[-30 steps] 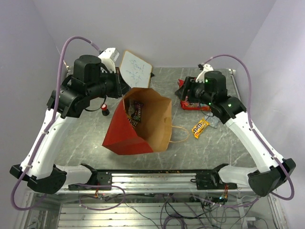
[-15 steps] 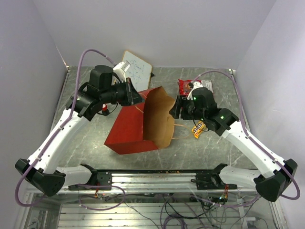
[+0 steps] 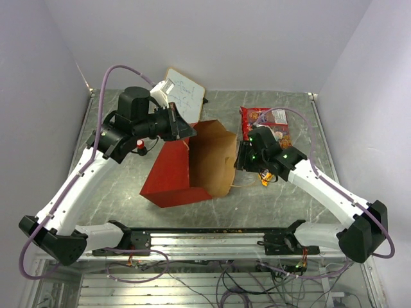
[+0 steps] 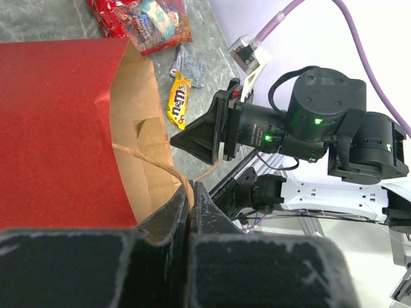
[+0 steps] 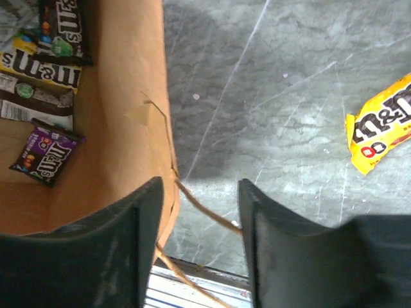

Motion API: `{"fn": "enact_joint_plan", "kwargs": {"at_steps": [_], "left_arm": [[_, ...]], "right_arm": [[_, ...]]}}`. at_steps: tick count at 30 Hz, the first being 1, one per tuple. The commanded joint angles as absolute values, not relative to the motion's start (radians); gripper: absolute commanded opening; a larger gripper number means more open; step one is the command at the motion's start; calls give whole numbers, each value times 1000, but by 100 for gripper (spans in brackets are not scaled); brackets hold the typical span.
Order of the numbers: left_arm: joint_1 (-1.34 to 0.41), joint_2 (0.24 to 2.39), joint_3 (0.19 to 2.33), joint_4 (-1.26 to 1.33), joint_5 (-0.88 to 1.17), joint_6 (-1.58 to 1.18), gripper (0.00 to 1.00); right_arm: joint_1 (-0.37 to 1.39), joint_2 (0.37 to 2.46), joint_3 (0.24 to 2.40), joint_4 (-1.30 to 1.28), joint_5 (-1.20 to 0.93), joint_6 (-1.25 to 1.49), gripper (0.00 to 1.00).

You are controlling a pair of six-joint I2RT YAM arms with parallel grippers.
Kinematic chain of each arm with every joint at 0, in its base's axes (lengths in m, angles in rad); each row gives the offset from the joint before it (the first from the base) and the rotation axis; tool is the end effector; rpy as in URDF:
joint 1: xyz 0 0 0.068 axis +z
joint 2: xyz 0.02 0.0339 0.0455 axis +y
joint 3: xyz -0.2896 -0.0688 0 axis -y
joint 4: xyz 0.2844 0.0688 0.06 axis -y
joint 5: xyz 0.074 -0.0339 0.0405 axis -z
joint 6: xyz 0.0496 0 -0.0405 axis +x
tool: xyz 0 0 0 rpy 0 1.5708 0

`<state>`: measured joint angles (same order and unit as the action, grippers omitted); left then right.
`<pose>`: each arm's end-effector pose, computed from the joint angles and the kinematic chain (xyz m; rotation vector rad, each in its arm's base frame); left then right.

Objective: Take the snacks out of the paper bag
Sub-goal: Adjust the paper bag at the center of the board.

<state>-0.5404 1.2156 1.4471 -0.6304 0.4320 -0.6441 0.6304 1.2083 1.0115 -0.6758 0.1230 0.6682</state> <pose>0.2397 -0.1681 0.4624 0.1975 2.1227 -1.1657 0.2356 0.1644 0.2931 0.1025 2.4797 0.4244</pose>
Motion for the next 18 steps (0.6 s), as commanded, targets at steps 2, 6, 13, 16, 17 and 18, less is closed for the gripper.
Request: {"fn": "enact_joint_plan", "kwargs": {"at_steps": [2,6,13,16,17,18], "left_arm": [[-546,1227,1528,-661,432,-601,7],[-546,1253,1580,-695,417,-568,7],[-546,1300,1669,-713,398,-534,7],[-545,1317,1692,-720,397,-523,7],[-546,1318,1691,-720,396,-522,7],[-546,1318,1685,-720,397,-522,7]], "right_arm": [[627,1230,980,-690,102,684,44],[628,1239,944,-656,36,697,24],[699,1207,847,-466,-109,925,4],[788,1213,806,-335,-127,1039,3],[820,1224,809,-314,-122,1061,3],[851,1241,818,-303,-108,1075,4]]}}
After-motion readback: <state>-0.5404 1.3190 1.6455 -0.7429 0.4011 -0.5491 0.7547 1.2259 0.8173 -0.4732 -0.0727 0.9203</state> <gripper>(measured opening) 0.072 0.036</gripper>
